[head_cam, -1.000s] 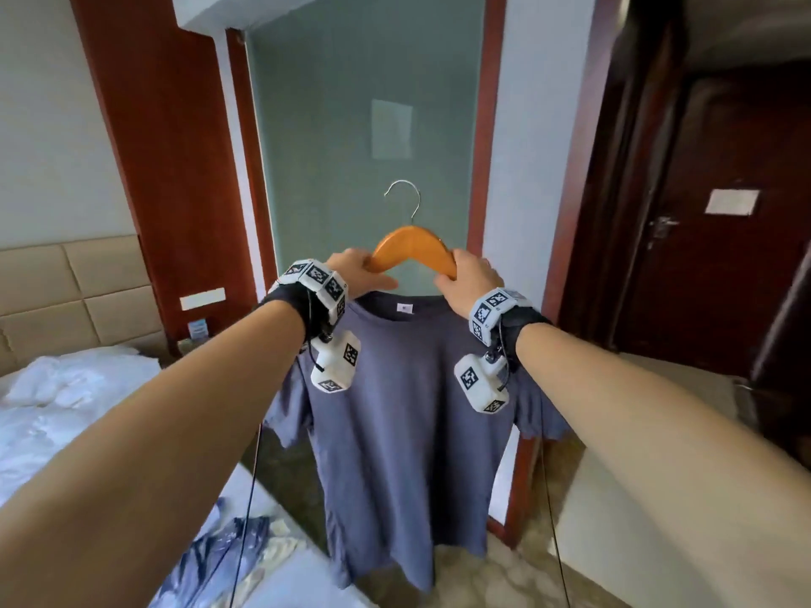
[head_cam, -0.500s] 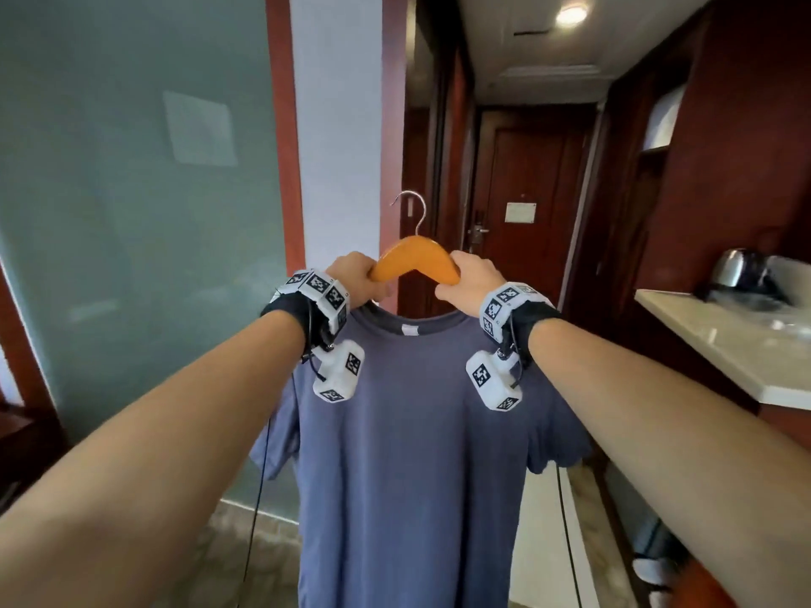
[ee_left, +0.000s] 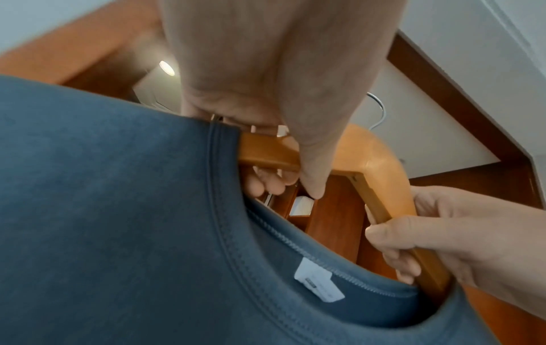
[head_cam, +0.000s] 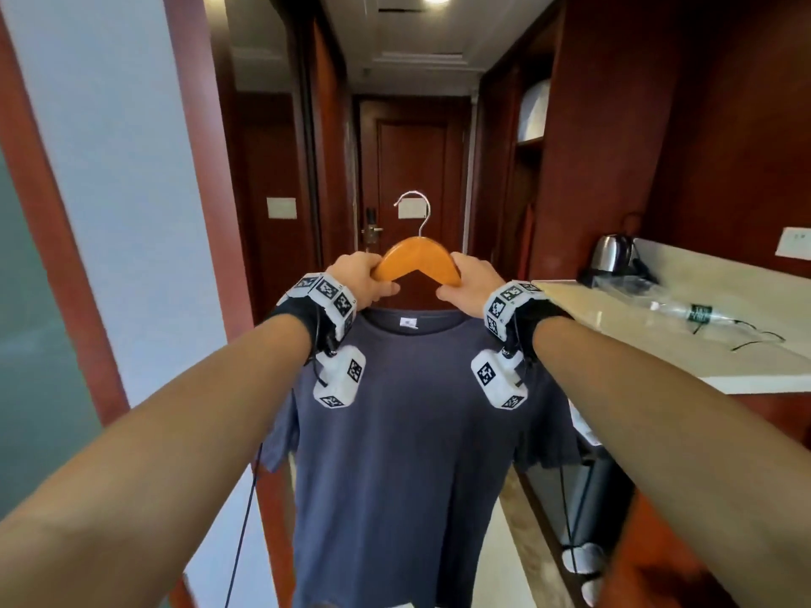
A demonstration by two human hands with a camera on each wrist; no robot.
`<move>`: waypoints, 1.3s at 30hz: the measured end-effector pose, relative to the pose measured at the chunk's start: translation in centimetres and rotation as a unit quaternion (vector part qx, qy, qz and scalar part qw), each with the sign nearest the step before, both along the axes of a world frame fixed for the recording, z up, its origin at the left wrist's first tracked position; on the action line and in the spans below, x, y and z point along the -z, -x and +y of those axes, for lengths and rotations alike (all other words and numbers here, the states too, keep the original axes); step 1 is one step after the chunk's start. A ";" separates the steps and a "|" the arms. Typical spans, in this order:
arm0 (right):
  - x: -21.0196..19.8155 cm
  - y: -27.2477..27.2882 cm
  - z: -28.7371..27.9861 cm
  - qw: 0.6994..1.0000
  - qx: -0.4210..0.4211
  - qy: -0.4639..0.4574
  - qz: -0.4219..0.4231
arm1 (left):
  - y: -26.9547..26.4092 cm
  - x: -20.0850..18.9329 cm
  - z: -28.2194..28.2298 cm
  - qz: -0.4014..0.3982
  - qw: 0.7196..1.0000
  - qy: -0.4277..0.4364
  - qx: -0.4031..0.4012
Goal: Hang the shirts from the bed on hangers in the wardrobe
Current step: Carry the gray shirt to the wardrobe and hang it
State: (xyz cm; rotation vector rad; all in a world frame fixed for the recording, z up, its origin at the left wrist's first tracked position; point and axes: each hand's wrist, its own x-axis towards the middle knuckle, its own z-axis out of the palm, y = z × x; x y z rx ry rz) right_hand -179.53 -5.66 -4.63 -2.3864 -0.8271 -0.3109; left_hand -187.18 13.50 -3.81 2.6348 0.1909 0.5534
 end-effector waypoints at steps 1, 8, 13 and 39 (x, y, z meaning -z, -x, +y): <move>0.2 -2.0 -0.2 1.000 0.007 0.009 -0.002 | -2.1 0.1 -0.1 0.004 1.000 -0.003 0.003; 1.0 -17.2 -2.1 0.998 0.016 0.064 -0.018 | -17.6 0.7 -1.3 0.043 0.999 -0.027 0.007; 0.0 -26.5 -2.6 0.992 0.030 0.116 -0.039 | -27.0 -0.2 -1.7 0.069 0.997 -0.044 0.004; -2.9 -76.6 10.7 0.974 0.126 0.172 -0.080 | -79.7 -3.2 12.7 0.028 0.989 -0.118 0.083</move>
